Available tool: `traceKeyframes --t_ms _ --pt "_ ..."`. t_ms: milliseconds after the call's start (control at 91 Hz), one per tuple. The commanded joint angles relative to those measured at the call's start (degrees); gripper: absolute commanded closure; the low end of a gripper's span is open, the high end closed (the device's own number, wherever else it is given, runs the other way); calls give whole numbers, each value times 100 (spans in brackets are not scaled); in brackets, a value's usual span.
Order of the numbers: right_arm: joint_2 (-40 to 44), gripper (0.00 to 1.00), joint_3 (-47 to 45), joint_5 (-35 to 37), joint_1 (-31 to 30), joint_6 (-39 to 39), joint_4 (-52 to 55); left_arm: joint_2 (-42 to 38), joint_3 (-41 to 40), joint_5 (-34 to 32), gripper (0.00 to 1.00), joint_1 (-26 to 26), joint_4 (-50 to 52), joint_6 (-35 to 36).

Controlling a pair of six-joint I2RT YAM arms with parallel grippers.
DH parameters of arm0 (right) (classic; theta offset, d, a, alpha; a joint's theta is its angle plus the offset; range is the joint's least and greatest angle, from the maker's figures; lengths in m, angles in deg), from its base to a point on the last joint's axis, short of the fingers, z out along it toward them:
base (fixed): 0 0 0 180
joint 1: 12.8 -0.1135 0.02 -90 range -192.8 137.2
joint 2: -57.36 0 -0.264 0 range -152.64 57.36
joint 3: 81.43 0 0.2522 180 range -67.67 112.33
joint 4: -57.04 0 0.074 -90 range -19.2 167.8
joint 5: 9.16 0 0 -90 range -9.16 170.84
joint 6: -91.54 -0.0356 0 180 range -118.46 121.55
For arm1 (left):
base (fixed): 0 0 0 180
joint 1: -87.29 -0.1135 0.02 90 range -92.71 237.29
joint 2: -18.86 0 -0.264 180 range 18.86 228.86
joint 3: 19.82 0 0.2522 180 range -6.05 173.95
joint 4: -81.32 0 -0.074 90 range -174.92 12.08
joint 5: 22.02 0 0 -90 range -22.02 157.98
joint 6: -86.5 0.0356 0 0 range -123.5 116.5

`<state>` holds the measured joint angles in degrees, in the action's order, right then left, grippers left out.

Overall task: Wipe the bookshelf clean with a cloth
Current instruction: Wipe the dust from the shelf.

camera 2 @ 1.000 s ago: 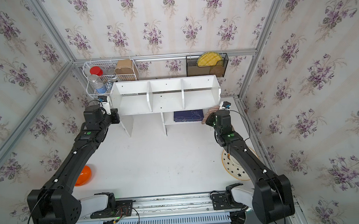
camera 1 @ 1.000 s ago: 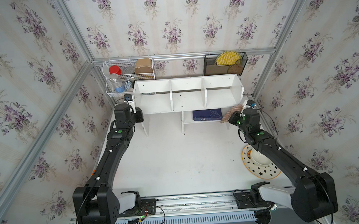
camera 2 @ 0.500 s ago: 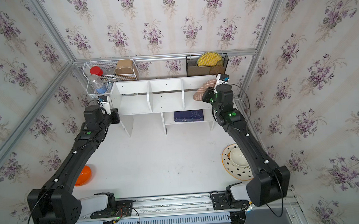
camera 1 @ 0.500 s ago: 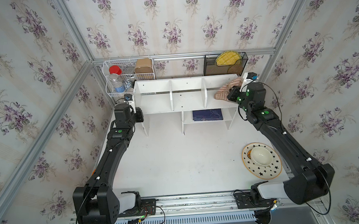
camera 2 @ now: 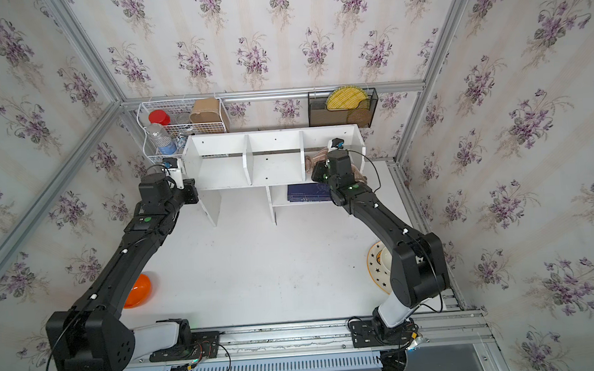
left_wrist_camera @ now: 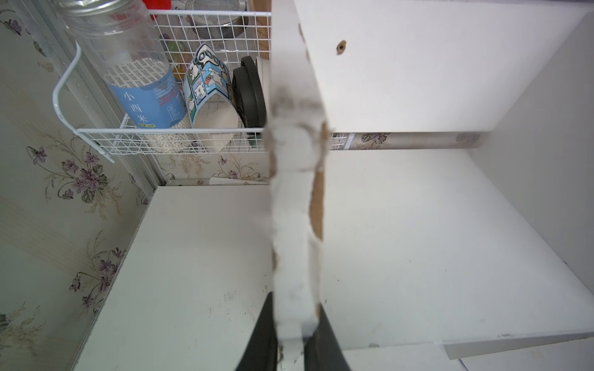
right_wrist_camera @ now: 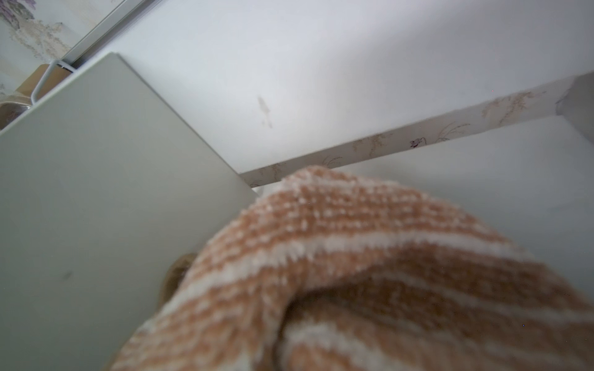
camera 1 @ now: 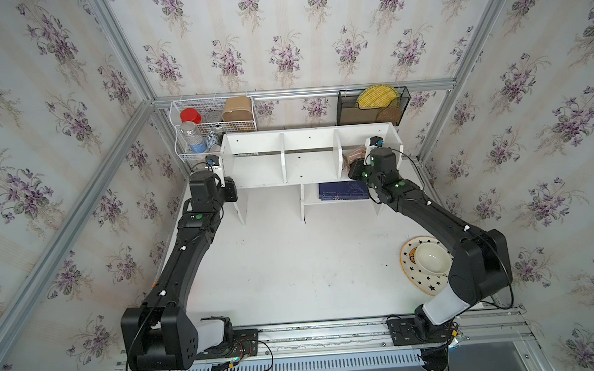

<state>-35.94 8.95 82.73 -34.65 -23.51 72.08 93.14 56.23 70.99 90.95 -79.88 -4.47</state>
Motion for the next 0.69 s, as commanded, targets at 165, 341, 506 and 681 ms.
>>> traceKeyframes --t_ms 165,341,506,681 --pt "-899 100 1440 996 52 134 1477 8 -23 577 100 35 437 -65" --pt "-365 100 657 1239 272 76 1243 -15 -26 585 100 37 430 -74" --pt "511 100 -477 1092 198 -38 919 -13 3 590 100 34 461 -93" --pt "706 100 -629 772 -134 -45 732 -7 12 594 100 31 455 -94"
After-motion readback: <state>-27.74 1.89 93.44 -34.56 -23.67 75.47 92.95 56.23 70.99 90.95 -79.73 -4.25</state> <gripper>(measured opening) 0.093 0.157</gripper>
